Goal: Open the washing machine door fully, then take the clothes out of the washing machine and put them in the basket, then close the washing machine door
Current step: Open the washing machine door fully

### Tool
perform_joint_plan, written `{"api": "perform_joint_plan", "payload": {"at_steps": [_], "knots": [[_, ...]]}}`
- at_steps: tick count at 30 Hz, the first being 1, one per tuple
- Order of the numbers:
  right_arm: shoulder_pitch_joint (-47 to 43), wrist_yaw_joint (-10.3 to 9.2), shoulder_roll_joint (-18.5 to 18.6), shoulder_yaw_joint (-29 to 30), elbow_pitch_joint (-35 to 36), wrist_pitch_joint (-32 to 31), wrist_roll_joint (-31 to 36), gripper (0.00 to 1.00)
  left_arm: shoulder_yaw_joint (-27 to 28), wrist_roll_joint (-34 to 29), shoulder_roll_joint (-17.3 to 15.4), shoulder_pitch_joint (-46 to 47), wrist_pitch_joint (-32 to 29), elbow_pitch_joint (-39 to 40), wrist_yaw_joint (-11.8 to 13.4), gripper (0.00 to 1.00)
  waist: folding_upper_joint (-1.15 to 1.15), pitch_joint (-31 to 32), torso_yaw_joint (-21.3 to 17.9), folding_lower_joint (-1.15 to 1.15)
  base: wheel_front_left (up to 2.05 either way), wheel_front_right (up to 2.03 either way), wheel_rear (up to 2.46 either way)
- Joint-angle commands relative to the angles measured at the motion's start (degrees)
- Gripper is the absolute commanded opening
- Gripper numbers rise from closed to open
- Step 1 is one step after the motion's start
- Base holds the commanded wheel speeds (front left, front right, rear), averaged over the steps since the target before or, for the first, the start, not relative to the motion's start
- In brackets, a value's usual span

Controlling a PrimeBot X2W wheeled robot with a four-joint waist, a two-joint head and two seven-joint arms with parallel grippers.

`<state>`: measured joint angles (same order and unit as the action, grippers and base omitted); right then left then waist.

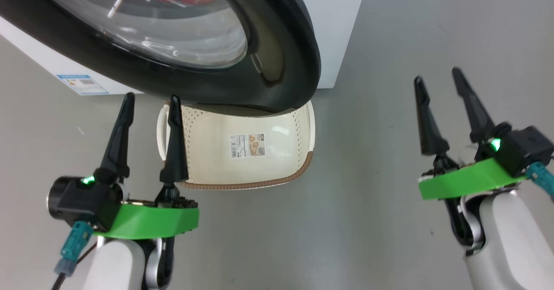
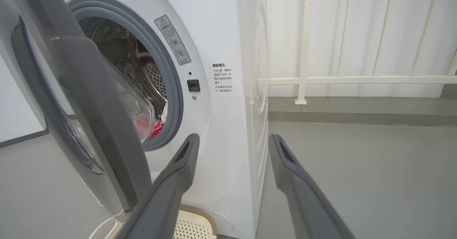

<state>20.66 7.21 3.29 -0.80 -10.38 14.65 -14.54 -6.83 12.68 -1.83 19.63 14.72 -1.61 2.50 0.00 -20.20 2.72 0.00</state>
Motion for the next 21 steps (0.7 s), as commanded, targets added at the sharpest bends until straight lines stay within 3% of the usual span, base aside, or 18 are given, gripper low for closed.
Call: {"api": "perform_joint_plan", "payload": {"at_steps": [1,20,21], "knots": [[-1.6,0.28,-0.4,-1.8,1.8,0.3,-0.6,1.00,1.7,-0.3,-1.0,-0.9,0.3,1.6,0.5,1.00,0.00,0.2,0.1,0.00,0.00,0.00,0.00],[-4.3,0.28,-0.4,-2.7,3.1,0.3,-0.9,1.00,1.3,-0.1,-1.0,-1.6,0.3,1.5,0.7,1.00,0.00,0.5,0.4,0.00,0.00,0.00,0.00],[-4.3,0.28,-0.4,-2.7,3.0,0.3,-0.9,0.81,1.2,-0.1,-1.0,-1.6,0.3,1.4,0.7,1.00,0.00,0.6,0.4,0.00,0.00,0.00,0.00]]}}
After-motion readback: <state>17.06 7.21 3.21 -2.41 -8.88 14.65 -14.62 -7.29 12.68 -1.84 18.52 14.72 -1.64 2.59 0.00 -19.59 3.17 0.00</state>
